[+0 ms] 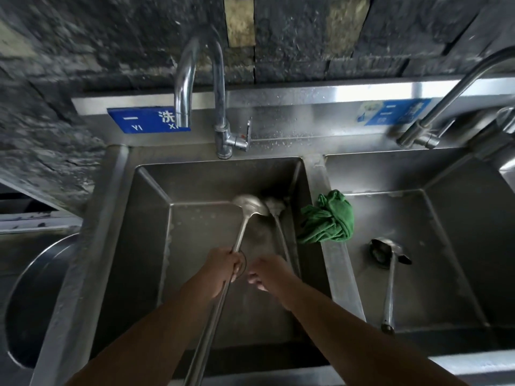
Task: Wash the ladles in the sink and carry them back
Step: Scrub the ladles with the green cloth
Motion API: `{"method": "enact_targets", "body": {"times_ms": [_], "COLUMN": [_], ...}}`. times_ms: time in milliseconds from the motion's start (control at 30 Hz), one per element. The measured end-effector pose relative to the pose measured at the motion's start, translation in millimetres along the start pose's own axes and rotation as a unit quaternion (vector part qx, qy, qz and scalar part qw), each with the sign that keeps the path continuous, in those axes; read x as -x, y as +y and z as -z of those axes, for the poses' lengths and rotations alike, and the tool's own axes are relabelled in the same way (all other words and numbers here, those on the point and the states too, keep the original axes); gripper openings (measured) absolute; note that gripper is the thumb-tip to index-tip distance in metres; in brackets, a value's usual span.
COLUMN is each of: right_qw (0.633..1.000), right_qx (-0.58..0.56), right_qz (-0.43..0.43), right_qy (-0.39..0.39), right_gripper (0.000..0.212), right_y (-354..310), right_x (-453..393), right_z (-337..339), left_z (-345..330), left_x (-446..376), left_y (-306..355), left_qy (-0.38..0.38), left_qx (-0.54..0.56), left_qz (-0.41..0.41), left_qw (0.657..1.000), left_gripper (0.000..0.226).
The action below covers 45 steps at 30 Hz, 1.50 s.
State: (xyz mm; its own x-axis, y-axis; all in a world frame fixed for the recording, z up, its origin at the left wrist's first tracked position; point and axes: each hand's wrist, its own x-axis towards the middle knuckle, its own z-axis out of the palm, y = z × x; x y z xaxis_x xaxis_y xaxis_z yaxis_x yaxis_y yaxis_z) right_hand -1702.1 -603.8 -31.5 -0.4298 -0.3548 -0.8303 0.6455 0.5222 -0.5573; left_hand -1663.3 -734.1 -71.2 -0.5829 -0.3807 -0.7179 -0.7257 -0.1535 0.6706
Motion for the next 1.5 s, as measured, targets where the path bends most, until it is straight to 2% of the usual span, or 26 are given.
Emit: {"method": "enact_targets", "body": {"times_ms": [67,167,300,433,533,667,733,800,867,1033,1167,1300,1400,1500], "right_qw": [0.994,0.978,0.909,0.847,0.840,0.859,0.840,0.817,0.806,0.781,0.818,0.842,0.844,0.798], "right_qx": [0.041,0.065,0.226,0.296,0.301,0.361,0.428,0.466,0.470,0.499,0.398,0.376,0.237,0.089], "right_qz": [0.079,0.147,0.243,0.264,0.245,0.187,0.167,0.161,0.159,0.158,0.211,0.225,0.283,0.339], "right_qy": [0.071,0.136,0.252,0.354,0.381,0.311,0.289,0.297,0.324,0.342,0.358,0.314,0.390,0.491], "right_gripper": [0.024,0.020,0.023,0.019,0.041,0.089,0.110,0.118,0.113,0.081,0.047,0.036,0.029,0.025], "right_y": [-8,-29,-62,-56,-43,-29,-22,-16,-13,-11,-13,-23,-30,-47], "right_x": [10,22,56,48,27,0,-13,-24,-31,-41,-43,-31,-2,38], "right_z": [14,30,67,127,157,163,158,155,155,154,164,194,205,196], "left_z": [5,5,1,-6,-13,-16,-17,-19,-21,-22,-27,-24,-22,-24], "left_x": [12,36,65,84,85,76,73,71,68,56,47,48,54,62], "left_y": [8,25,53,68,68,65,69,75,80,83,82,90,98,101], "left_qy": [0.006,-0.018,-0.098,-0.121,-0.132,-0.123,-0.128,-0.135,-0.146,-0.160,-0.147,-0.158,-0.199,-0.202], "left_qx": [0.004,0.000,0.014,-0.012,-0.003,-0.012,-0.005,0.012,0.011,0.002,-0.002,0.025,0.034,0.034], "left_qz": [-0.008,-0.046,-0.088,-0.110,-0.112,-0.119,-0.130,-0.136,-0.140,-0.146,-0.127,-0.148,-0.155,-0.150], "left_qw": [1.000,0.999,0.991,0.986,0.985,0.985,0.983,0.981,0.979,0.976,0.981,0.976,0.967,0.967], "left_gripper": [0.034,0.034,0.017,0.009,0.014,0.016,0.016,0.016,0.015,0.009,0.018,0.021,0.016,0.009]}}
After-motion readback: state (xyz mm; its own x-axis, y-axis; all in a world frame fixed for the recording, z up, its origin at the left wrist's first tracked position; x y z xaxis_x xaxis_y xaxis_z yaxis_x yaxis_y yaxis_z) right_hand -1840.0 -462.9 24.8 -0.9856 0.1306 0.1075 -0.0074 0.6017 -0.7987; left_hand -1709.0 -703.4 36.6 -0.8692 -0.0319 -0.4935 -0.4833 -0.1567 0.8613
